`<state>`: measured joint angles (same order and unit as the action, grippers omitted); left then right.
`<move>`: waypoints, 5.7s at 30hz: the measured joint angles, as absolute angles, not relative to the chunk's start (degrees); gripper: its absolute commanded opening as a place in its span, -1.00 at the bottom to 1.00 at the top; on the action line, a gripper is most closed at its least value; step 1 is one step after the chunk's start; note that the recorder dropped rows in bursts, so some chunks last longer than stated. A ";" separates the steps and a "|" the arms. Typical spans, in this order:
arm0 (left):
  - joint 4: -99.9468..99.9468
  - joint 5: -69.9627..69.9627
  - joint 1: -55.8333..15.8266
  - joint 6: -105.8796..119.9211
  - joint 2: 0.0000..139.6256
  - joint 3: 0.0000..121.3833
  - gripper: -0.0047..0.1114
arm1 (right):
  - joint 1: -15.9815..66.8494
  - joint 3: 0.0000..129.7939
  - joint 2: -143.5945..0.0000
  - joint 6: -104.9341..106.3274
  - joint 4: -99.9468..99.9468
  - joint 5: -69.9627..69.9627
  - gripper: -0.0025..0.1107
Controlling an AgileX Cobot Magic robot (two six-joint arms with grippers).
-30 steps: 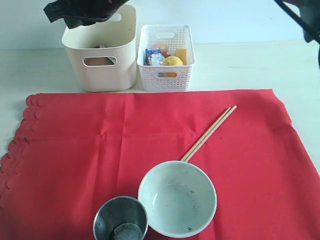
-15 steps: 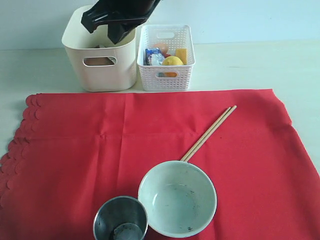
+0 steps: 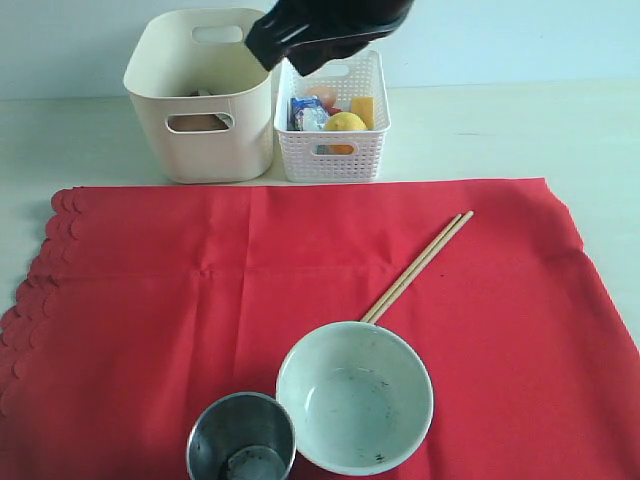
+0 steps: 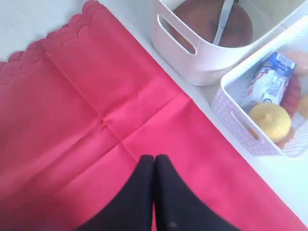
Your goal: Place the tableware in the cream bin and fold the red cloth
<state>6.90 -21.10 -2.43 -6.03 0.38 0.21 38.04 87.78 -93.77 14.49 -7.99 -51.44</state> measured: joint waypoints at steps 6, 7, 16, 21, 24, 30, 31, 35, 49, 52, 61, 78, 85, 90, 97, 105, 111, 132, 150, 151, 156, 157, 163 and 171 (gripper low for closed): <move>6.90 -21.10 -2.43 -6.03 0.38 0.21 -0.92 | 38.04 77.13 -81.91 13.10 -3.85 -49.36 -0.96; 6.90 -21.10 -2.43 -6.03 0.38 0.21 -0.92 | 38.04 75.50 -79.97 12.37 -2.83 -49.24 -0.96; 6.90 -21.10 -2.43 -6.03 0.38 0.21 -0.92 | 38.04 63.05 -65.33 6.32 1.49 -48.91 -0.96; 6.90 -21.10 -2.43 -6.03 0.38 0.21 -0.92 | 38.04 54.60 -54.29 4.09 1.90 -48.91 -0.96; 6.90 -21.22 -2.43 -6.03 2.02 1.96 -0.92 | 38.04 47.49 -43.05 3.06 2.97 -48.52 -0.96; 6.90 -21.22 -2.43 -6.03 13.24 10.70 -0.92 | 38.04 36.76 -22.84 2.03 3.61 -46.45 -0.96; 6.90 -21.22 -3.34 -6.03 15.47 12.29 -0.92 | 38.04 34.89 -19.98 1.24 3.61 -45.52 -0.96; 6.90 -21.22 -9.41 -6.03 23.44 18.64 -0.92 | 38.04 27.95 -13.85 0.37 3.61 -39.23 -0.96; 6.90 -20.89 -15.64 -6.03 47.85 31.51 -0.92 | 38.04 23.82 -13.33 0.00 2.30 -30.36 -0.96; 6.90 -20.89 -15.64 -6.03 49.47 31.55 -0.92 | 38.04 23.82 -13.33 0.00 2.20 -30.27 -0.96; 6.90 -20.89 -15.64 -6.03 50.00 31.77 -0.92 | 38.04 23.82 -13.33 0.00 1.87 -30.24 -0.96; 6.90 -19.37 -15.64 -6.03 50.70 31.77 -0.92 | 25.64 19.00 -12.77 0.00 0.00 -29.56 -0.96; 2.03 -18.77 -15.64 -6.03 52.49 31.77 -0.92 | 15.69 14.70 -12.00 0.00 0.00 -29.33 -0.96; -3.29 -18.49 -15.64 -6.03 56.36 31.77 -0.92 | 10.36 11.54 -9.91 0.00 0.00 -26.83 -0.96; -6.75 -24.17 -15.64 -3.42 61.77 31.79 -0.78 | 4.92 9.04 -7.90 0.00 0.00 -23.54 -0.96; -21.68 -32.91 -15.64 11.89 65.52 35.78 -0.11 | 0.75 4.99 -5.54 0.00 0.00 -21.57 -0.96; -29.12 -40.29 -15.64 18.55 68.38 40.01 0.16 | 0.52 2.50 -4.91 0.00 0.00 -19.83 -0.96; -44.32 -59.67 -16.09 37.89 81.36 43.46 0.19 | 0.52 0.26 -1.03 0.00 0.00 -16.53 -0.96; -37.32 -47.25 -32.85 35.91 87.61 43.46 0.19 | 0.52 0.26 -0.34 0.00 0.00 -16.41 -0.96; -37.32 -46.98 -33.31 35.91 88.16 43.46 0.19 | 0.52 0.26 -0.34 0.00 0.00 -16.41 -0.96; -37.32 -45.28 -35.72 35.77 90.27 43.46 0.19 | 0.52 0.26 -0.34 0.00 0.00 -16.41 -0.96; -37.32 -44.78 -36.03 35.77 90.61 43.46 0.19 | 0.52 0.26 -0.34 0.00 0.00 -16.41 -0.96; -37.32 -42.75 -36.84 35.77 93.21 43.46 -0.04 | 0.52 0.26 -0.34 0.00 0.00 -16.41 -0.96; -37.32 -41.65 -36.84 35.77 95.25 43.55 -0.56 | 0.52 0.26 -0.34 0.00 0.00 -16.41 -0.96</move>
